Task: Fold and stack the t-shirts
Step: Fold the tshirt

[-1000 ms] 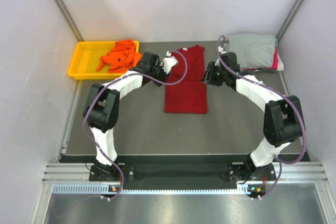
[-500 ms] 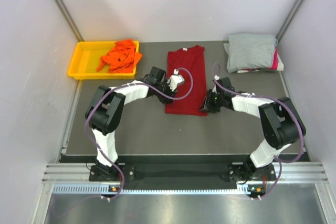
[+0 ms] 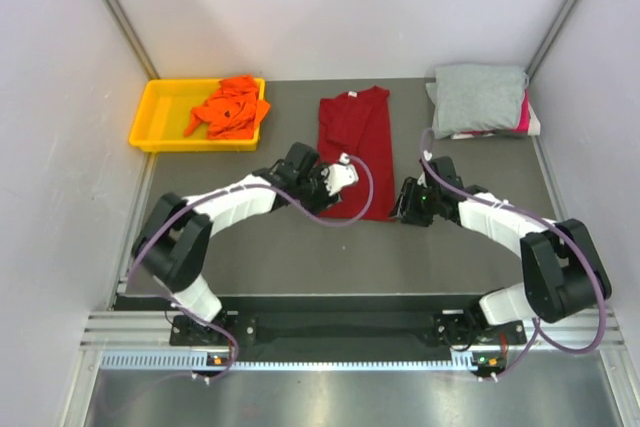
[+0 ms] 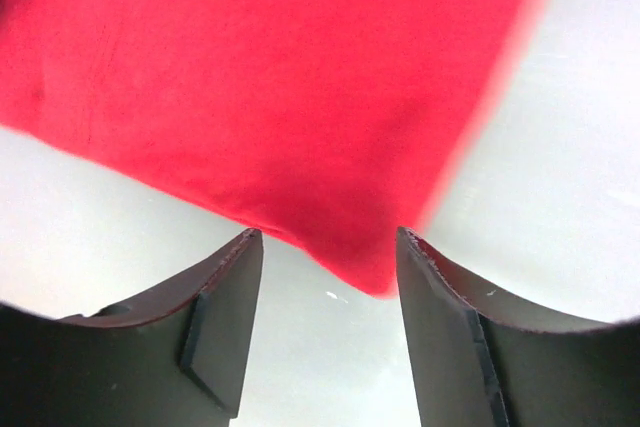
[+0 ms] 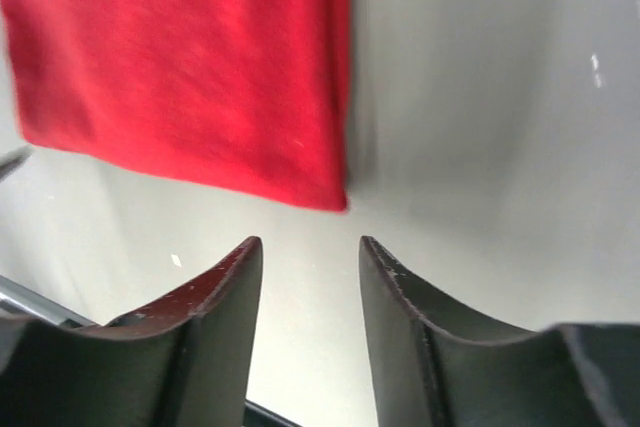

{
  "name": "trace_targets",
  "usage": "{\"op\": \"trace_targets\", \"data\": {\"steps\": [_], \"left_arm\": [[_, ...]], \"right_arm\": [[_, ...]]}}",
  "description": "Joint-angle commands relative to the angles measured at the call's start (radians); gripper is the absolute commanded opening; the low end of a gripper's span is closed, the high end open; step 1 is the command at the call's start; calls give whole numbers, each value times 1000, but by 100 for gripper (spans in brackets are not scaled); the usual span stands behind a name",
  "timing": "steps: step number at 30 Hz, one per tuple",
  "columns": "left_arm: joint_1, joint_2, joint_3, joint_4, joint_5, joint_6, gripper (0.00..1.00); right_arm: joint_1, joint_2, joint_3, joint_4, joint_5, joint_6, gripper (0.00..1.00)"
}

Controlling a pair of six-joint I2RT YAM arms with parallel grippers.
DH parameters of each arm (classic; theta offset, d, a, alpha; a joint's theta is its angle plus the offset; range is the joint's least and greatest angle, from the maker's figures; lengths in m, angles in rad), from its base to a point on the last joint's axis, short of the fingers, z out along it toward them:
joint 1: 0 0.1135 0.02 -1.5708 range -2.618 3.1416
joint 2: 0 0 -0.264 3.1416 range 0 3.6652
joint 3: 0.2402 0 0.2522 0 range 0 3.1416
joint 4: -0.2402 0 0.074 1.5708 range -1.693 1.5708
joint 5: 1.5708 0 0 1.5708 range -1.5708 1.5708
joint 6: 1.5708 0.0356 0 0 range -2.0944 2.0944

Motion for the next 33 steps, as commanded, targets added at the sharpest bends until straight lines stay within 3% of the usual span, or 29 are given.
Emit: {"op": "trace_targets", "data": {"steps": [1, 12, 15, 16, 17, 19, 20, 28, 33], "left_arm": [[-61, -111, -109, 78, -50, 133, 61], [-74, 30, -172, 213, -186, 273, 57], [-74, 33, -173, 212, -171, 259, 52], [-73, 28, -170, 201, -159, 249, 48], [-74, 24, -170, 190, -150, 243, 30], [-76, 4, -169, 155, -113, 221, 11], [-76, -4, -169, 143, -102, 212, 1], [-82, -195, -181, -131, -33, 117, 0], [-113, -382, -196, -413, 4, 109, 0]], "right_arm": [[-4, -20, -39, 17, 2, 23, 45], [-6, 102, -31, 149, -12, 66, 45], [-6, 138, -31, 176, -25, 66, 34], [-7, 152, -31, 185, -30, 66, 21], [-7, 155, -32, 185, -32, 65, 15], [-14, 129, -40, 173, -13, 57, 0], [-15, 116, -43, 160, -3, 53, 0], [28, -174, -120, -97, 19, 26, 0], [182, -418, -171, -322, 23, 120, 0]]}}
